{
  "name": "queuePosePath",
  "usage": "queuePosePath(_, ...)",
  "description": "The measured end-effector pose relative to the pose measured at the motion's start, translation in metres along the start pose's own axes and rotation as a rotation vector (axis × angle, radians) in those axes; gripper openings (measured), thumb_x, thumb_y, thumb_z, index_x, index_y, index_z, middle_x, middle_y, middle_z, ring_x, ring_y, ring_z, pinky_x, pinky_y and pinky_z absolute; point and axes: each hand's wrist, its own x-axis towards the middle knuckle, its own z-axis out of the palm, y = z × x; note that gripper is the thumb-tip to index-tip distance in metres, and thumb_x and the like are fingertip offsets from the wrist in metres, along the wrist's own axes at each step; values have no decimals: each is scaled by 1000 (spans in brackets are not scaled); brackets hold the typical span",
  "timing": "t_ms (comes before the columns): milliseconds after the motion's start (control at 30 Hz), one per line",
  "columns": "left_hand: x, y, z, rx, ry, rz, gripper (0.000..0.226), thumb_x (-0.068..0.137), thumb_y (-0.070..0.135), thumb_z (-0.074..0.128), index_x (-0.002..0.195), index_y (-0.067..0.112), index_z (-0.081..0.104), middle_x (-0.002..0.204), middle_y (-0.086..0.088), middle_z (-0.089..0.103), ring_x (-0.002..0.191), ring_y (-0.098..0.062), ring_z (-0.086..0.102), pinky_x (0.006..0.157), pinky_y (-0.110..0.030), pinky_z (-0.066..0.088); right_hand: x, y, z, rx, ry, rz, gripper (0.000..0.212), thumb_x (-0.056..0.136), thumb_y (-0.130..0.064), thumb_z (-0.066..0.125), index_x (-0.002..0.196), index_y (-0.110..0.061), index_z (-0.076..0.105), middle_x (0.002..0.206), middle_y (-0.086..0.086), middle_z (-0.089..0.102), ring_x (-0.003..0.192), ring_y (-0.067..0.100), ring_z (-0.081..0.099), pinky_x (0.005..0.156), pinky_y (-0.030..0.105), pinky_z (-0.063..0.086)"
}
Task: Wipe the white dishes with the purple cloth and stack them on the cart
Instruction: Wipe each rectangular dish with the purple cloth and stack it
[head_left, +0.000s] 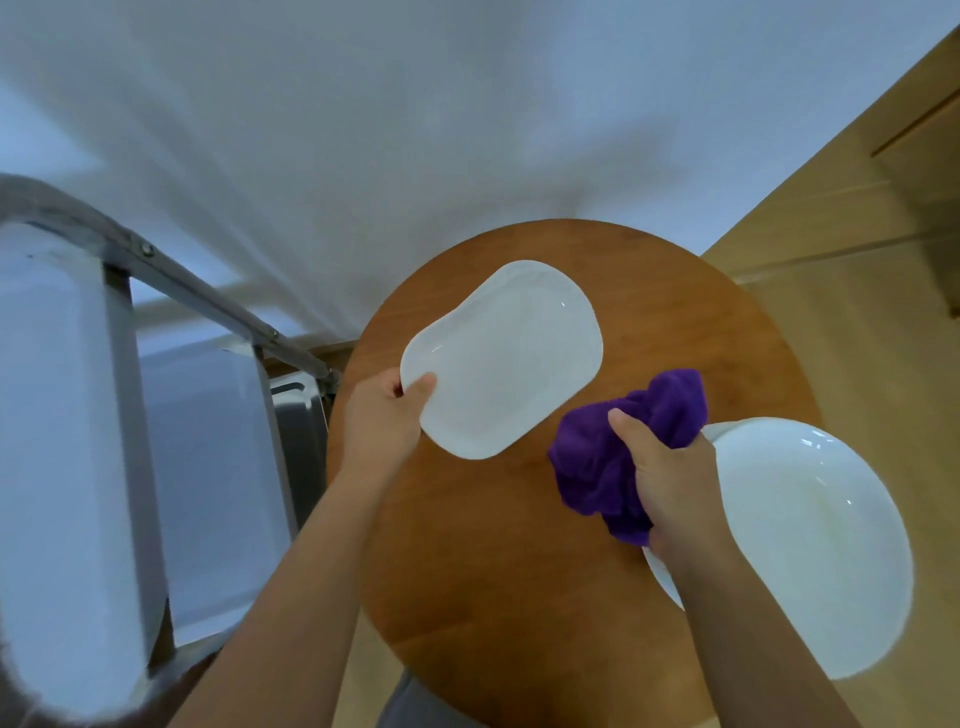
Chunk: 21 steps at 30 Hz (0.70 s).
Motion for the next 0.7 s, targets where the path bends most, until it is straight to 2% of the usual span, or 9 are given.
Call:
queuePosePath(67,8,-4,5,52,37,-6,9,94,26,56,94,20,62,83,7,64,73,-5,58,57,-17,44,1,1,-2,-6,10,-7,5,84,-21,67,84,-24,62,63,-8,66,60,9,66,49,21,50)
queuePosePath(133,13,-7,9,178,87,29,16,95,32,53,99,18,60,93,-2,66,76,-9,59,63,-20,46,1,2,-3,-2,30,4,6,84,-22,67,87,-24,63,70,-4,68,66,14,67,54,26,51)
queuePosePath(267,14,-13,17,518,146,88,47,96,45,45,131,14,50,121,-11,51,104,-26,56,81,-33,45,3,6,-1,0,45,30,12,83,-25,68,93,-23,63,78,2,68,73,21,68,61,33,54)
queuePosePath(367,16,-12,23,618,97,28,58,95,50,43,142,18,37,127,-15,44,108,-29,53,80,-33,43,2,5,-3,24,41,38,13,82,-26,68,94,-23,64,79,3,69,75,23,68,62,34,55)
queuePosePath(467,16,-12,29,626,27,-15,63,96,47,41,148,14,25,138,-19,38,121,-34,46,93,-41,43,-3,-2,-8,93,7,36,7,83,-21,68,89,-24,66,71,-4,71,69,16,69,56,29,53)
queuePosePath(567,-2,-4,36,532,99,-52,69,97,45,43,150,12,15,150,-22,25,136,-36,29,106,-47,31,-9,-9,-21,149,-33,44,6,82,-18,68,86,-23,66,69,-7,71,68,11,69,57,26,53)
queuePosePath(633,-28,4,48,417,178,-40,66,95,42,48,149,15,18,148,-18,27,133,-34,33,104,-47,34,-12,-13,-33,192,-52,59,9,81,-18,68,89,-22,67,74,-5,72,71,12,70,60,25,55)
queuePosePath(700,-60,13,66,336,162,17,53,94,36,51,141,17,35,135,-12,43,117,-26,49,94,-42,45,-13,-14,-48,239,-72,77,12,81,-19,69,92,-21,67,78,-3,72,74,14,70,62,27,56)
